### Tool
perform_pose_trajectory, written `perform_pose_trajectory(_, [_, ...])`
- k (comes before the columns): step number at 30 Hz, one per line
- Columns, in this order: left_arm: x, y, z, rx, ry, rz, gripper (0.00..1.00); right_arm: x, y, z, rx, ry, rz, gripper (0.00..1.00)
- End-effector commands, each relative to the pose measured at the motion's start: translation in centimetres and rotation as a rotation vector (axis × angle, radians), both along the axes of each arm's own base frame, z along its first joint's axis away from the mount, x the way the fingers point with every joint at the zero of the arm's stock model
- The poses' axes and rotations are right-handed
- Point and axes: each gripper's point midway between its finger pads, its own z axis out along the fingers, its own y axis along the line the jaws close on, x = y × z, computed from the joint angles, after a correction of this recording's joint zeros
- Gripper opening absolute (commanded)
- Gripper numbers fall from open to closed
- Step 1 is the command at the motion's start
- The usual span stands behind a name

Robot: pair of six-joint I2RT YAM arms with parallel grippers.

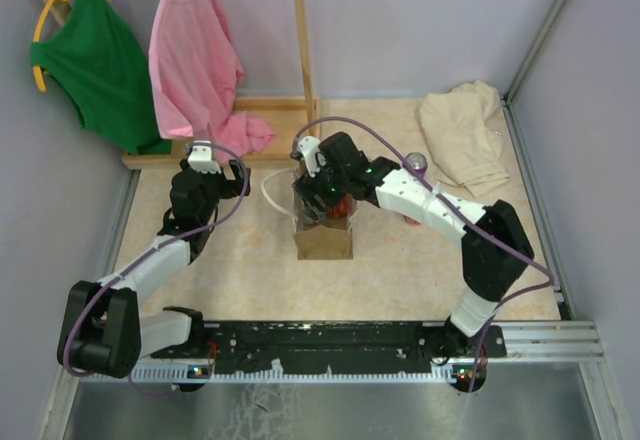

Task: Take the beverage out of the canvas bag

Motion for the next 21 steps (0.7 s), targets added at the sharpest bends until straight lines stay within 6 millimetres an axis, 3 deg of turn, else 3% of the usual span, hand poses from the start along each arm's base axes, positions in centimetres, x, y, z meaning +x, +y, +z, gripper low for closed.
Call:
perform_pose_trajectory(1, [0.1,-0.2,0.9,-0.005,-0.027,-0.006,1.0,2.3,0.7,0.1,0.008,-0.059,-0.08,0.73])
perform_pose_trajectory(12, [0.1,-0.3,1.0,-0.007,-0.03,-0.009,1.0,2.8,1.7,-0.6,0.041,-0.044,-0.097,0.7])
perform_pose_trajectory(21, [0.2,-0.4,0.9,-0.01,-0.027,-0.014,1.0,2.5,2.4,0.1,0.043,-0.05,-0.072,0.7])
